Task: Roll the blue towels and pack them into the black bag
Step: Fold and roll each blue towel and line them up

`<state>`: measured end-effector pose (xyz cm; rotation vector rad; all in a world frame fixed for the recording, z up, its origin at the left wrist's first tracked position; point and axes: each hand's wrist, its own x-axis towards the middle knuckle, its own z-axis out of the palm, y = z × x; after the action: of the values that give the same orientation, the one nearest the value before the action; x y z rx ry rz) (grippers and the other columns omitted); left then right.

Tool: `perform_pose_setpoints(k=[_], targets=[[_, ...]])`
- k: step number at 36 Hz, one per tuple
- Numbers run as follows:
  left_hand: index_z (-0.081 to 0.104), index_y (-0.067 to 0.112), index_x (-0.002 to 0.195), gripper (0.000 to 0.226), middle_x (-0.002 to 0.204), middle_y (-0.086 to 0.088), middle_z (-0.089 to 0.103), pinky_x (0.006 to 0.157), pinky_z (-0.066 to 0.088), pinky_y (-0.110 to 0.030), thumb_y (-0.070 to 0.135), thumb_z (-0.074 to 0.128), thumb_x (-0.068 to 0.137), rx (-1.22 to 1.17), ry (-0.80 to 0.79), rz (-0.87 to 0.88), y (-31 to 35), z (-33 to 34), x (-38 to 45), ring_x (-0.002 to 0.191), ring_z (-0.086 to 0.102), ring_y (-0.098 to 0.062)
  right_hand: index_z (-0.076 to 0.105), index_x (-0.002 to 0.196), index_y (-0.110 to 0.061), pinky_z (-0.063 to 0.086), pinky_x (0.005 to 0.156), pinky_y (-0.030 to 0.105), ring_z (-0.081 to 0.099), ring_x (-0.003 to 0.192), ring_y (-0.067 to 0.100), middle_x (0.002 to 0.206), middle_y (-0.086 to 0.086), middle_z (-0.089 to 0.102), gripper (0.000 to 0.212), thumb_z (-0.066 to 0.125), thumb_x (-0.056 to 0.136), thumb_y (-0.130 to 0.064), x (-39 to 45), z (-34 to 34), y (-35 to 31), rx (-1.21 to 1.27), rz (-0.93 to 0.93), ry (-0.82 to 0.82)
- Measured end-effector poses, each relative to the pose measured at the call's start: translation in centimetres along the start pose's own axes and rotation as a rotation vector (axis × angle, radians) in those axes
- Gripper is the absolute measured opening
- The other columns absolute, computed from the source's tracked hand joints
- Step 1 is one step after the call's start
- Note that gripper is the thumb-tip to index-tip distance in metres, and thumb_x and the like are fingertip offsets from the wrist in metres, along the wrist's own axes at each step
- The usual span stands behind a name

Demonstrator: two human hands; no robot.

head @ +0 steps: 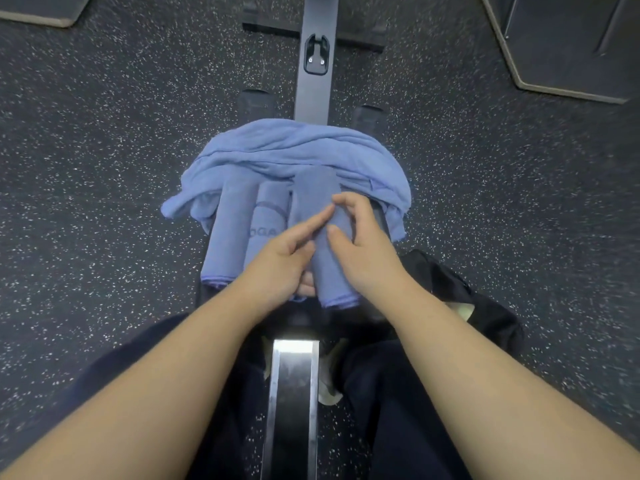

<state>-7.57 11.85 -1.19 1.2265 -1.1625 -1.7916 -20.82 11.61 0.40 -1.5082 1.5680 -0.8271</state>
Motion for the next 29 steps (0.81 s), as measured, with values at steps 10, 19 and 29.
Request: perform_pose_setpoints(k=[10,19,29], targets=[[0.063,0.027,0.125,0.036,0.113,-0.001,0.064,0.094,0.044,-0.035,0.026,0.049,0.091,0.770,0.321,0.216,-1.0,-4.2,1.6,0.100,0.060,-0.019,0.036,0.138,-0.018,0.031,0.088,0.028,0.043,0.122,0.032,0.142,0.015,0.029,0.040,0.043,0.099,-0.012,2.9,0.3,3.0,-0.324,0.232,0.163],[0.017,0.056,0.144,0.056,0.160,0.011,-0.013,0.110,0.002,-0.066,0.051,0.045,0.096,1.191,0.164,-0.320,-1.5,-4.5,1.8,0.144,-0.025,-0.026,0.025,0.143,-0.019,0.030,0.094,0.036,0.035,0.124,0.033,0.140,0.018,0.030,0.052,0.043,0.096,-0.007,3.2,4.6,3.7,-0.370,0.332,0.021],[0.020,0.058,0.142,0.054,0.160,0.007,-0.011,0.112,0.000,-0.065,0.053,0.045,0.095,1.200,0.178,-0.294,-1.6,-4.4,2.2,0.143,-0.024,-0.029,0.025,0.143,-0.021,0.028,0.107,0.044,0.029,0.133,0.033,0.147,0.015,0.025,0.050,0.046,0.097,-0.021,4.0,4.4,3.6,-0.379,0.400,0.008]])
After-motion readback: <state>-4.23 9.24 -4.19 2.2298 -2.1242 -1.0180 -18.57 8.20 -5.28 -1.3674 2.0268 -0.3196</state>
